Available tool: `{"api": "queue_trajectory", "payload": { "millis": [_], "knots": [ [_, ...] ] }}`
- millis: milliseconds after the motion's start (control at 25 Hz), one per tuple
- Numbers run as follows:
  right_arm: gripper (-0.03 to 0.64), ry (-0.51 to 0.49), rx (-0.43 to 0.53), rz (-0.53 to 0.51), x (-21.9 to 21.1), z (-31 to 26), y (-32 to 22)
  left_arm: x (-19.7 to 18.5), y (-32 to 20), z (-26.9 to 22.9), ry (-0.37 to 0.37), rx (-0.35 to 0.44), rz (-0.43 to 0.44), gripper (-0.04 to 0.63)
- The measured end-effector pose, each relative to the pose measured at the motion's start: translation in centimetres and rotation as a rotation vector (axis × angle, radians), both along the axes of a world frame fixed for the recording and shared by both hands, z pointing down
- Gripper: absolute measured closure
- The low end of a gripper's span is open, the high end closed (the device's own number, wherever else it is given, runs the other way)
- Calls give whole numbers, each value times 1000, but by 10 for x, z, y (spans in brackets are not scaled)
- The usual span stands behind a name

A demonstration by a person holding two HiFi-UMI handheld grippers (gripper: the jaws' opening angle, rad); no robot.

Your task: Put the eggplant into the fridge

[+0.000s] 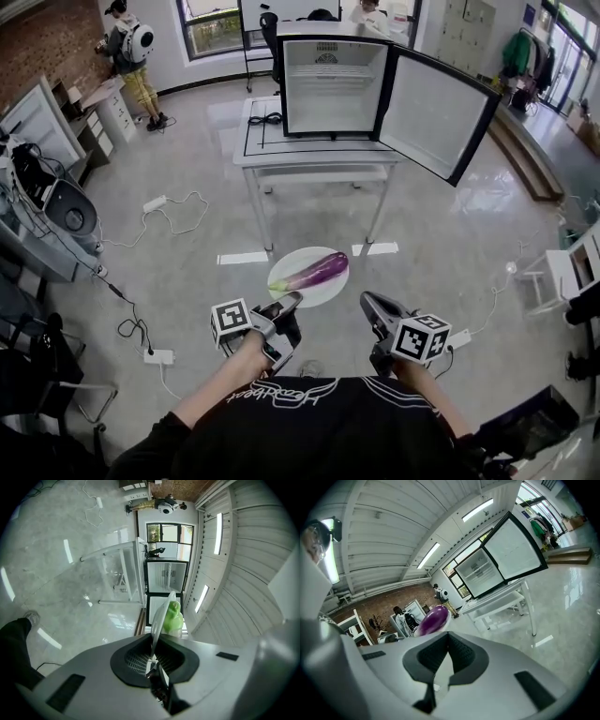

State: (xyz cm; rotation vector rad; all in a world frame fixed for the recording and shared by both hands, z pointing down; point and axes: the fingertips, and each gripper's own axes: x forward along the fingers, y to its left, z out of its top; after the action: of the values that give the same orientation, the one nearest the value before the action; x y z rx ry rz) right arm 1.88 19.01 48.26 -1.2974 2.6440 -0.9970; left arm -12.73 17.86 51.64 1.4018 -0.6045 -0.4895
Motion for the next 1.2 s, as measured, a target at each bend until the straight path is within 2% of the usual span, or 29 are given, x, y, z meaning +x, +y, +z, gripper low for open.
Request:
{"api": "queue_trajectory", "payload": {
  "millis": [480, 680, 920, 1200],
  "knots": [
    [611, -8, 44, 26, -18, -10, -113, -18, -117, -14, -2, 44, 24, 569],
    [611, -23, 40, 55, -10, -5, -130, -13, -137, -7, -22, 27, 46, 569],
    [611, -9, 27, 82, 3, 1, -143, 1, -154, -3, 1, 27, 75, 569],
    [611, -14, 12, 83, 8, 7, -154, 6, -167, 5, 15, 5, 69, 569]
  ]
}}
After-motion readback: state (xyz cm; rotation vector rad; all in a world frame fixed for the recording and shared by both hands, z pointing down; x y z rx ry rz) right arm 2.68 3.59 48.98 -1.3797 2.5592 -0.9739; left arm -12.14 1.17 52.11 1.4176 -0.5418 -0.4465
